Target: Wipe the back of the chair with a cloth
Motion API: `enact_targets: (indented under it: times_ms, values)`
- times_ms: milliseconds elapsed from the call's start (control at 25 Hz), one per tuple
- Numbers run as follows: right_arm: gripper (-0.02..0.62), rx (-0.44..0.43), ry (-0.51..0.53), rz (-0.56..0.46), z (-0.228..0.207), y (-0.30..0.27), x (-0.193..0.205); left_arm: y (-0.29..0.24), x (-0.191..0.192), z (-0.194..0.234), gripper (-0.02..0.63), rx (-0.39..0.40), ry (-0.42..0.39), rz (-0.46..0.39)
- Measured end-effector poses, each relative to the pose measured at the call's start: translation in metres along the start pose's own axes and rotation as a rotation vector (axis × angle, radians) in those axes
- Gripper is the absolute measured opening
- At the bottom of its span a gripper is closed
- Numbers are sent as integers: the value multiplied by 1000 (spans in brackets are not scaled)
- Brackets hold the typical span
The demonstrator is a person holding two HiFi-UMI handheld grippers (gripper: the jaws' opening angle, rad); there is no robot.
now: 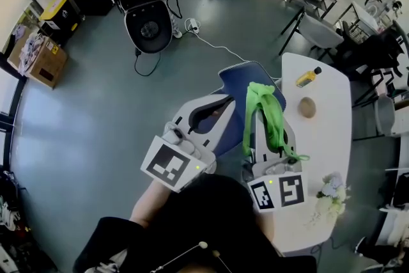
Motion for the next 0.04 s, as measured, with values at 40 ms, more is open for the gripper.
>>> enact_targets:
  times_ms: [40]
  values:
    - [41,2,-2,-1,1,1,0,1,0,0,2,1,0,0]
Point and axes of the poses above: the fingertips, and each gripper's own axes: y backward along the fingers, z to its left, x out of its underside, the point moved 3 cm from there along y, backward along the fingers, and after that the axes turned 2 degrees about -x, right-handed, at the moved point
